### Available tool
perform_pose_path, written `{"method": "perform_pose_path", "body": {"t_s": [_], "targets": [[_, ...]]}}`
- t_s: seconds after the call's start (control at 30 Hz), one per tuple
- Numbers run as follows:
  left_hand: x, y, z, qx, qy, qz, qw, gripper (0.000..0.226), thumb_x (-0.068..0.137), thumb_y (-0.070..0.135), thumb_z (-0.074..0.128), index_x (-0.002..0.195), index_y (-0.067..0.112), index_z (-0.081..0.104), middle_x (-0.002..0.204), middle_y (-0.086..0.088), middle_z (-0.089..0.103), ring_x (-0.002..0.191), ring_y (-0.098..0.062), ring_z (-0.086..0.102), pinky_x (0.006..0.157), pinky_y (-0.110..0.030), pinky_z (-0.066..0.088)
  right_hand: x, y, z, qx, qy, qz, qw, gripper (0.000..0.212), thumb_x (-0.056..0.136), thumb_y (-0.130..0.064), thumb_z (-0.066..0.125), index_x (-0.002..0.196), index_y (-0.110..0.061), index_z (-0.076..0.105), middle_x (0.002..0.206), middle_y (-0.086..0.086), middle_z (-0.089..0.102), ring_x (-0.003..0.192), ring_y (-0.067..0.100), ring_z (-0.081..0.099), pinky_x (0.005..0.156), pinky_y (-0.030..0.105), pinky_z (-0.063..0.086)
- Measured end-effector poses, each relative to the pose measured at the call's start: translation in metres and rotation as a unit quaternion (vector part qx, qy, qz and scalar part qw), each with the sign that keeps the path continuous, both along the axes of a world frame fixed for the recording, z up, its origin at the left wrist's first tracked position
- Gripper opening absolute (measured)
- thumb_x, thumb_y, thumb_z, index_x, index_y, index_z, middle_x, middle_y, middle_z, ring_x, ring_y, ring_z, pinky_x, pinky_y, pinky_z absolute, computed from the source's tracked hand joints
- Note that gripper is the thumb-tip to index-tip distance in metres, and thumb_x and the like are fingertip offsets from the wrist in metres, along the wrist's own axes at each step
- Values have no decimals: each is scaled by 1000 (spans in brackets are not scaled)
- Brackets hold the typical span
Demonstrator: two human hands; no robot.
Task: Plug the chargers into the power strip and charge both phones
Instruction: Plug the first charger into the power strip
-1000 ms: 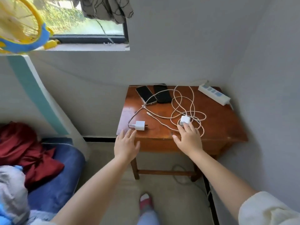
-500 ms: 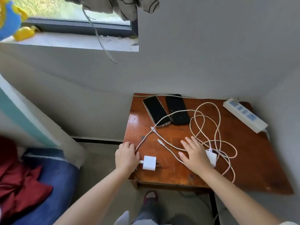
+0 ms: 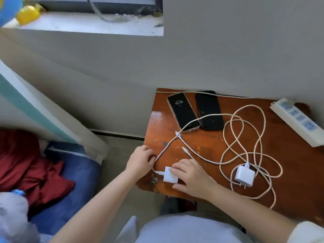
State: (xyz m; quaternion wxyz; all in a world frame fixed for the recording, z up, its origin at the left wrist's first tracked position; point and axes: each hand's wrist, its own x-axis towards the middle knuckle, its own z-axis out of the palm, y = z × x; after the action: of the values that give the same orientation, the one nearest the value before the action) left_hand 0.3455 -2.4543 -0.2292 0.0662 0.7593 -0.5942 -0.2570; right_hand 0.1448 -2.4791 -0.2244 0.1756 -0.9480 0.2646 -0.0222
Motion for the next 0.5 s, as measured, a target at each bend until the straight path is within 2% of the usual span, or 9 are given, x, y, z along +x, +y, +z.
{"method": "perform_pose_path", "body": {"t_s": [0.07,0.13,0.2,0.27,0.33,0.43,0.5], "targets": [[3,5,-1,-46,-24,15,999,33,93,20,49,123,10,57,135,-8,52,127,-26,43,104,-33,38,7,1,-3,4,2,17,1000,50,52,-32,87,94,-16,68,90,3,73,79,20,69,64,34,58],[4,10,-3,-33,-35,6,999,43,96,23,43,137,9,40,150,-7,34,142,-25,24,116,-34,22,8,-4,-2,-5,-10,14,1000,43,54,-26,85,93,-17,67,88,4,73,77,21,68,65,33,56],[2,17,-9,32,-63,-22,997,53,99,37,26,145,13,19,158,-4,12,147,-22,5,119,-34,8,5,-9,1,-19,-1,-13,1000,39,53,-23,85,88,-17,68,85,4,72,75,20,68,64,32,54],[1,22,-14,59,-84,-31,994,72,87,53,-2,147,15,7,159,-1,1,147,-20,-3,119,-33,1,1,-13,3,-30,22,-44,998,38,49,-23,87,83,-17,69,80,4,72,72,20,68,61,32,54],[0,25,-18,58,-83,-23,995,85,74,55,-11,147,15,5,159,-1,-1,146,-19,-5,118,-32,-2,0,-17,7,-49,53,-62,995,39,47,-28,88,80,-17,70,78,3,72,70,19,68,58,31,54],[-2,26,-22,38,-73,-17,996,93,67,56,-14,147,13,8,158,-3,4,146,-19,-2,116,-30,-5,6,-15,6,-62,72,-67,993,39,48,-32,88,78,-16,70,79,4,73,70,19,68,58,30,55],[-2,26,-21,32,-73,-13,997,94,66,56,-14,147,13,9,158,-3,5,146,-20,-1,111,-28,-9,19,-14,9,-58,86,-48,993,38,60,-30,84,91,-15,69,87,7,73,78,24,68,69,35,56]]}}
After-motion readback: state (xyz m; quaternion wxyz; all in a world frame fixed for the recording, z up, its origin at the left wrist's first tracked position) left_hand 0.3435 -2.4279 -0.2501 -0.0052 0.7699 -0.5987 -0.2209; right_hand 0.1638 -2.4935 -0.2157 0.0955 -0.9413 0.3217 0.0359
